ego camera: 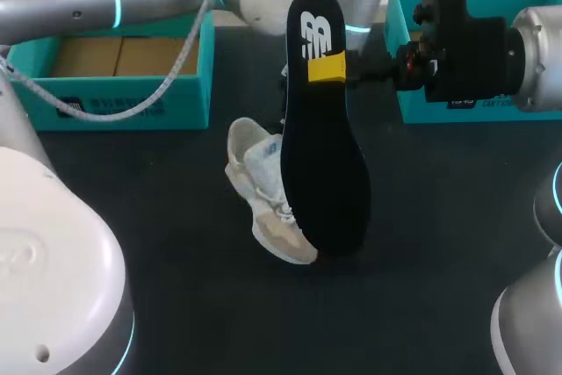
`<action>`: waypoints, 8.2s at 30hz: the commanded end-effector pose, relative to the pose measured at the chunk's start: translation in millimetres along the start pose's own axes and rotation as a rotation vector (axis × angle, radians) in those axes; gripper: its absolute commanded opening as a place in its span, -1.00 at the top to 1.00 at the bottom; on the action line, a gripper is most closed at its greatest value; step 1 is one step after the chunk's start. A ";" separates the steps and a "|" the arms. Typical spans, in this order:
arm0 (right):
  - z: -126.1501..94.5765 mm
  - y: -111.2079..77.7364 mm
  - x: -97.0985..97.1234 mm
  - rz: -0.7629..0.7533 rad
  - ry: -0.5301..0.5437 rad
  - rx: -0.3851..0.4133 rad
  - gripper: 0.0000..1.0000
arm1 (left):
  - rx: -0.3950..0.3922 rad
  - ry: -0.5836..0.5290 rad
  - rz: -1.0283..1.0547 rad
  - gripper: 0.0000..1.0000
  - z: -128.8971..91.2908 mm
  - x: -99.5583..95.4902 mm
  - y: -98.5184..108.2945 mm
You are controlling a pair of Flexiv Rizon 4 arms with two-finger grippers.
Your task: Take the shoe out of the shoebox, open the shoe tongue, remove and reinsert the insole, then place the shoe into the shoebox
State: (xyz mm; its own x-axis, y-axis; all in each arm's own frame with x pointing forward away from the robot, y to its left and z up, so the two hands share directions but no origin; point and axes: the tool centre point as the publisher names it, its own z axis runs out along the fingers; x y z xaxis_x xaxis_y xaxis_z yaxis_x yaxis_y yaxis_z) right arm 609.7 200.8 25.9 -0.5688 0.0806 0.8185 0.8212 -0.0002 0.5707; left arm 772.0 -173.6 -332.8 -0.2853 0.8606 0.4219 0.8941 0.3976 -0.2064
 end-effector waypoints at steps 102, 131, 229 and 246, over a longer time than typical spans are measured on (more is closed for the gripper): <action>4.1 0.9 -0.6 0.001 -0.001 0.000 1.00 | -0.057 -0.888 0.403 -1.00 -116.3 61.3 -38.4; -45.7 36.5 -39.3 0.174 0.040 -0.070 1.00 | -0.042 -1.399 0.372 -1.00 -109.9 79.0 -13.8; 15.4 91.5 -219.2 0.680 0.022 0.007 -1.00 | 0.056 -1.879 0.568 1.00 -191.6 69.1 -66.0; -30.6 65.2 -186.0 0.446 -0.003 0.065 -1.00 | 0.100 -1.878 0.576 1.00 -187.0 118.5 -55.1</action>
State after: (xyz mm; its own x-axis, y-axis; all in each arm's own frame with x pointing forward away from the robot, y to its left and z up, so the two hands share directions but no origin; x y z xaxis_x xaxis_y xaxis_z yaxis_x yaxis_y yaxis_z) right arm 780.9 169.3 -86.6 -0.1574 0.0888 0.9835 0.9871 0.0417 0.1543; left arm 758.5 -164.5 -108.0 -0.0249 0.0355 -0.9991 0.9984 -0.0502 -0.0267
